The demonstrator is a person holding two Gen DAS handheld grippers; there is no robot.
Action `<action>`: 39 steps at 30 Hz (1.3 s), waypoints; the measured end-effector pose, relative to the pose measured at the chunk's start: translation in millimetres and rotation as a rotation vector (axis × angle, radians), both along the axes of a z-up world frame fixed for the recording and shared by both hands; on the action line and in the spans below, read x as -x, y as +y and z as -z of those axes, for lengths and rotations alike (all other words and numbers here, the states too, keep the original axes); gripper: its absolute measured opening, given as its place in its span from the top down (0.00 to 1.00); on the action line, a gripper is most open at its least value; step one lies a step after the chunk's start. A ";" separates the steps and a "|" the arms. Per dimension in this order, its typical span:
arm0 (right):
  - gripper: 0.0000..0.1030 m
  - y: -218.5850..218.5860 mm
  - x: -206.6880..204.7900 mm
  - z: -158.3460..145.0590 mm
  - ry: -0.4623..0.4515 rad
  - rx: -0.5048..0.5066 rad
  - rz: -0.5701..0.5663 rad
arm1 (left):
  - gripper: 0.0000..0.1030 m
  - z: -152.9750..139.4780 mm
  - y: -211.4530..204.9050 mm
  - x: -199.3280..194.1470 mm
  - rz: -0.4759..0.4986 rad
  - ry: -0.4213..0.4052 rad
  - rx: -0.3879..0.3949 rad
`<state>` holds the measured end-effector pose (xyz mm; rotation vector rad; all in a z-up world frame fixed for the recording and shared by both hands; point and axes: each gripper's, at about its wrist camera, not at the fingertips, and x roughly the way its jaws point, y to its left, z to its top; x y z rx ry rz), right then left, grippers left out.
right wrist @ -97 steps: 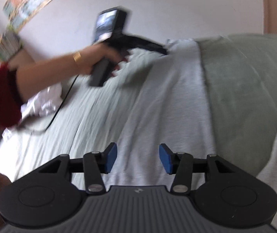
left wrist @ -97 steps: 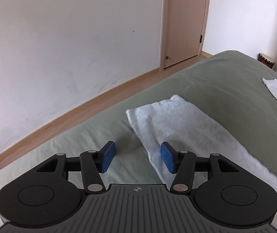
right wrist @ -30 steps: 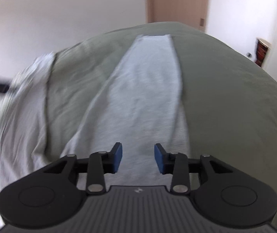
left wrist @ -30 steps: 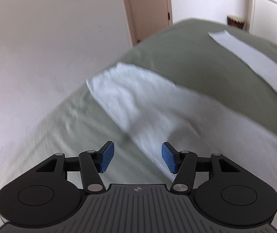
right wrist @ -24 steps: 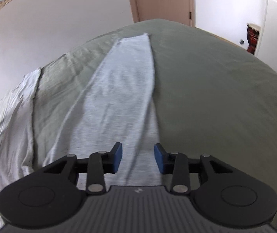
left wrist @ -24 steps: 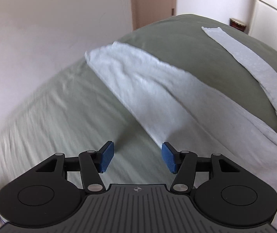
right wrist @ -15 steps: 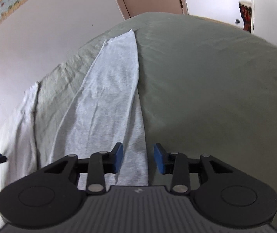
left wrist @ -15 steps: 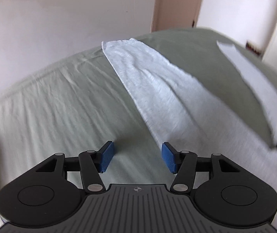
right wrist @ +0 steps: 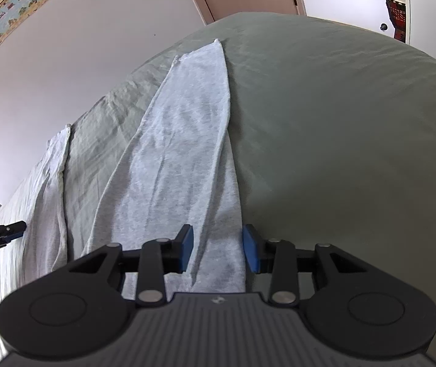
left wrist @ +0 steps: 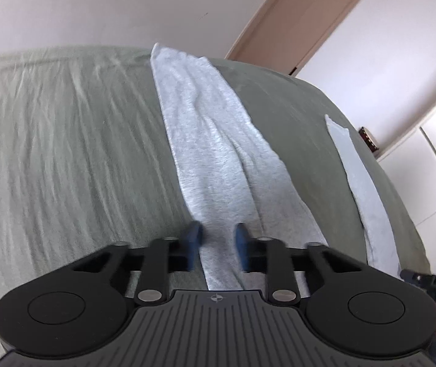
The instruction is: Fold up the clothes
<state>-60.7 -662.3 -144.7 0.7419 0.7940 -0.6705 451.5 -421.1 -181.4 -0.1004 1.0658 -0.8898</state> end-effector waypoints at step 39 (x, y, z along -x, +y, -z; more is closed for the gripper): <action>0.76 82.9 -134.8 -29.7 -0.094 0.096 -0.471 | 0.60 -33.5 -56.6 52.4 0.281 -0.401 -0.182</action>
